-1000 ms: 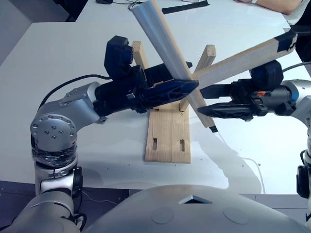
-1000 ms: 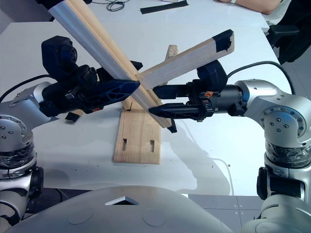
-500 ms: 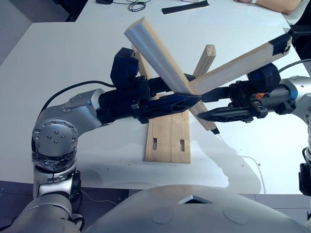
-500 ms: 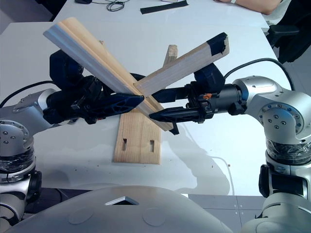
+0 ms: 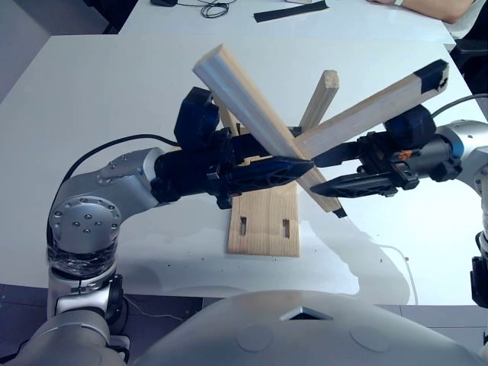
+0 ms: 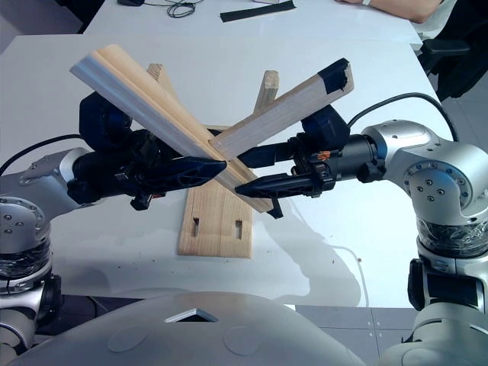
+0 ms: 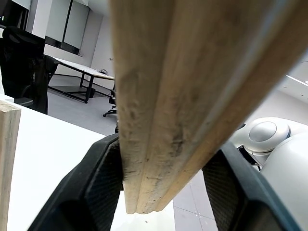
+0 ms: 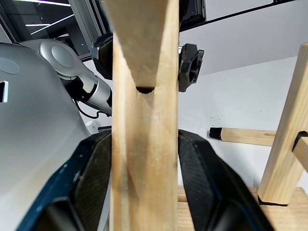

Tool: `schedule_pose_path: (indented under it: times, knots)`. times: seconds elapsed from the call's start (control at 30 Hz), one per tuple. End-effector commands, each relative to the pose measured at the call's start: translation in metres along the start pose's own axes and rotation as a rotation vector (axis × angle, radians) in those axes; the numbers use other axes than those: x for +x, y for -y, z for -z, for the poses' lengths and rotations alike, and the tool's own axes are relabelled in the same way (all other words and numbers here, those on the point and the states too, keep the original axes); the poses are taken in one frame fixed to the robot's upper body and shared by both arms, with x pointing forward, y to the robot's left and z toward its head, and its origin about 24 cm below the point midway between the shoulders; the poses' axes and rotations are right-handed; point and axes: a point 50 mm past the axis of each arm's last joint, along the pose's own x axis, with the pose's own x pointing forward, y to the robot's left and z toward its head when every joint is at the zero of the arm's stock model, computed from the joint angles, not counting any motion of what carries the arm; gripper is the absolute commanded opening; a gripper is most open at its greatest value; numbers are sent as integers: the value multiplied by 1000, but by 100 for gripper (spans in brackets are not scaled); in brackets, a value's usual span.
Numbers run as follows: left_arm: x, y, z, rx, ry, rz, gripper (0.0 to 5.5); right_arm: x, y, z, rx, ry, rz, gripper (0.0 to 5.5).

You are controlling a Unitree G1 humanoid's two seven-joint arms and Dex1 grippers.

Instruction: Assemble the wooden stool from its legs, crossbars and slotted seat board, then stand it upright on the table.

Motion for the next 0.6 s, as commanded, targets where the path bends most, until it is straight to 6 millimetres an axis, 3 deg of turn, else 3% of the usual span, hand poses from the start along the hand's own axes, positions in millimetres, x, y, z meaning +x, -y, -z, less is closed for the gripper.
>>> schedule_pose_path:
  times: [0.03,0.23,0.4,0.6]
  knots:
    - [1,3,-1,2,9,17,227,-3,-2,8,-16,-111,27,264]
    - [-6,-3,-18,49,64,-30,211,-13,-1,25,-25,-197,72,356]
    - [-17,-5,-33,104,77,-79,207,-23,3,39,-20,-227,140,358]
    - [-32,-7,-53,176,75,-148,207,-21,4,47,-26,-210,191,358]
